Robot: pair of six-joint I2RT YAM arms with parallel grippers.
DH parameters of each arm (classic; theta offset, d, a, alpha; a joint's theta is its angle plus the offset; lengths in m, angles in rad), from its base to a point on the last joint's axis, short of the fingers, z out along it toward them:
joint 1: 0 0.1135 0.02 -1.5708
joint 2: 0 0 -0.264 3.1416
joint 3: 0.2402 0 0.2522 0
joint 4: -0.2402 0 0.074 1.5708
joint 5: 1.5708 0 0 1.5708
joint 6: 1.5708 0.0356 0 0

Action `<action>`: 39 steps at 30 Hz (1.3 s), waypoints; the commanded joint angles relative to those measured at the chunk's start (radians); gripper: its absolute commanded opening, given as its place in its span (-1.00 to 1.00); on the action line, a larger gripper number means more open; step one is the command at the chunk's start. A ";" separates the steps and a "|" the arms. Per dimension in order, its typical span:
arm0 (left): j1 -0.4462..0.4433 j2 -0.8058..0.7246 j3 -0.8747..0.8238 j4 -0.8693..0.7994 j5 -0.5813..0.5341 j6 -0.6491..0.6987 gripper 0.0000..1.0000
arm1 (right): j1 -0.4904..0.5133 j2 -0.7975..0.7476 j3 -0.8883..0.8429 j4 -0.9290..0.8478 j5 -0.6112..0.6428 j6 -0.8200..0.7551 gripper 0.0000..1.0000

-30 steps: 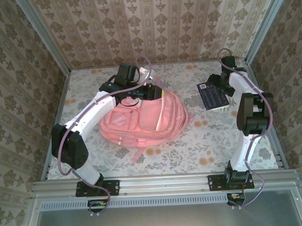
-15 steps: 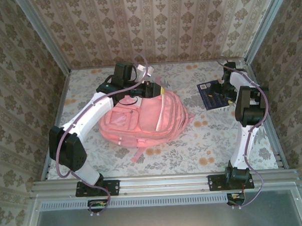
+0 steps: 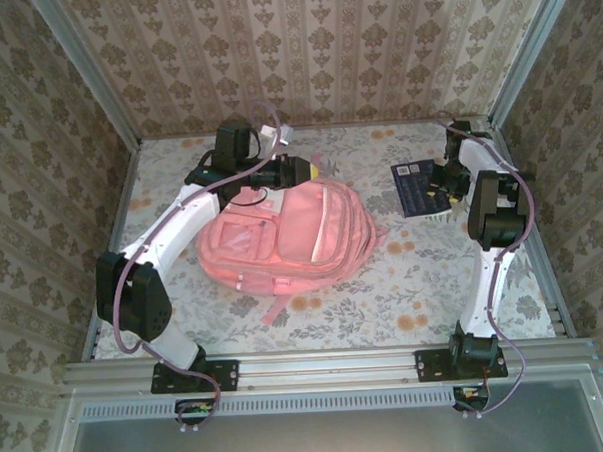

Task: Pack the student bag

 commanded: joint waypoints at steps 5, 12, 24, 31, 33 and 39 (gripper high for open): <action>0.005 -0.011 -0.015 0.055 0.037 -0.033 -0.47 | 0.042 0.017 -0.032 -0.051 0.073 0.027 -0.65; 0.007 -0.009 -0.017 0.053 0.031 -0.031 -0.48 | 0.051 -0.102 -0.130 0.016 0.075 0.080 -1.00; -0.032 0.025 -0.001 -0.030 -0.022 0.033 -0.51 | 0.047 -0.497 -0.507 0.277 -0.029 0.358 -1.00; -0.067 0.052 0.009 -0.059 -0.036 0.047 -0.50 | 0.008 -0.577 -0.611 0.395 -0.188 0.406 -0.04; -0.067 0.047 0.006 -0.056 -0.040 0.050 -0.49 | -0.003 -0.537 -0.590 0.399 -0.216 0.398 0.19; -0.070 0.036 0.005 -0.052 -0.034 0.055 -0.47 | -0.033 -0.379 -0.479 0.368 -0.294 0.361 0.35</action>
